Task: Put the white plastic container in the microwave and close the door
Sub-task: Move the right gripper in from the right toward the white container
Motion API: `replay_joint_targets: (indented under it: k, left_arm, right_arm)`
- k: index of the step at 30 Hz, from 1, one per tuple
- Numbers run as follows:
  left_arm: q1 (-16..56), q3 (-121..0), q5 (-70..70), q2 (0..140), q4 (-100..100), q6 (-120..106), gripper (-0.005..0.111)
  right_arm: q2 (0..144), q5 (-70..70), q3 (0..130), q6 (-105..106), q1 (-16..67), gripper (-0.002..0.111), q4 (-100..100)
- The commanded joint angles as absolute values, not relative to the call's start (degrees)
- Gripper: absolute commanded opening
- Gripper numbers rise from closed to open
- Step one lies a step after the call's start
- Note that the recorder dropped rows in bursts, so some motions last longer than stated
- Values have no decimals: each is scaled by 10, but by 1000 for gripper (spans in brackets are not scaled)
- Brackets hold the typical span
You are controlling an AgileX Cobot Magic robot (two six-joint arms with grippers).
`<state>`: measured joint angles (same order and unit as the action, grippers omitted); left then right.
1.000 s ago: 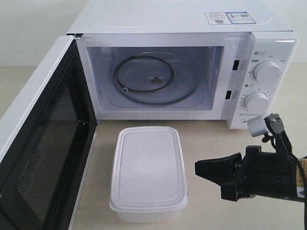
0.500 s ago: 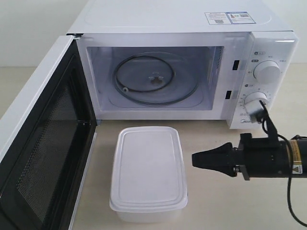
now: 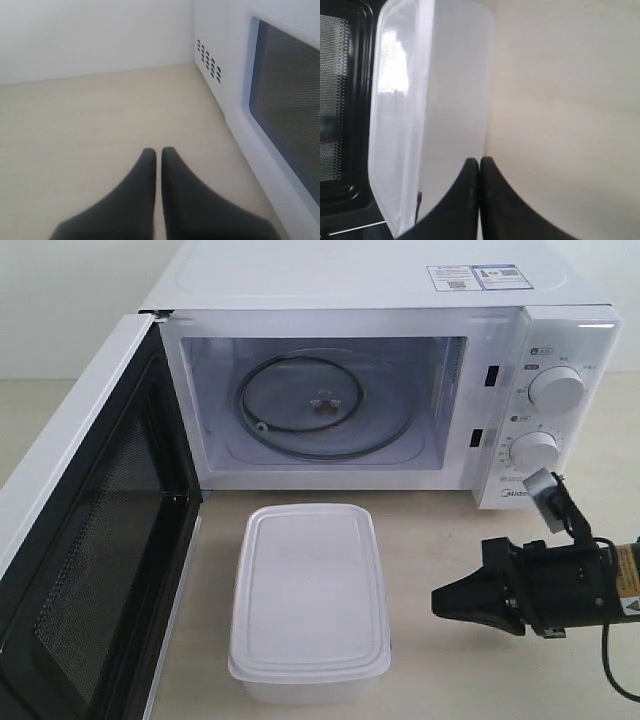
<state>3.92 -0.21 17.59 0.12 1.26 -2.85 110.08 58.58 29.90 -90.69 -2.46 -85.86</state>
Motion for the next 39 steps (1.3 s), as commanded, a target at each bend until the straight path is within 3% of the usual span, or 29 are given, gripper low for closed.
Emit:
replay_joint_targets:
  k: [1,15,18,23,39]
  left_arm:
    - [37,0,175,0,13,-30,4]
    - [37,0,175,0,13,-30,4]
    - [37,0,175,0,13,-30,4]
    - [37,0,175,0,13,-30,4]
    - [37,0,175,0,13,-30,4]
  right_arm:
    - [1100,564,300,-912,14,0,-825]
    - [1098,613,351,-971,19,2,-835]
    - [1098,613,361,-999,19,12,-871]
    - [1098,616,362,-1035,19,42,-898]
    - [1098,547,362,-1051,91,43,-868]
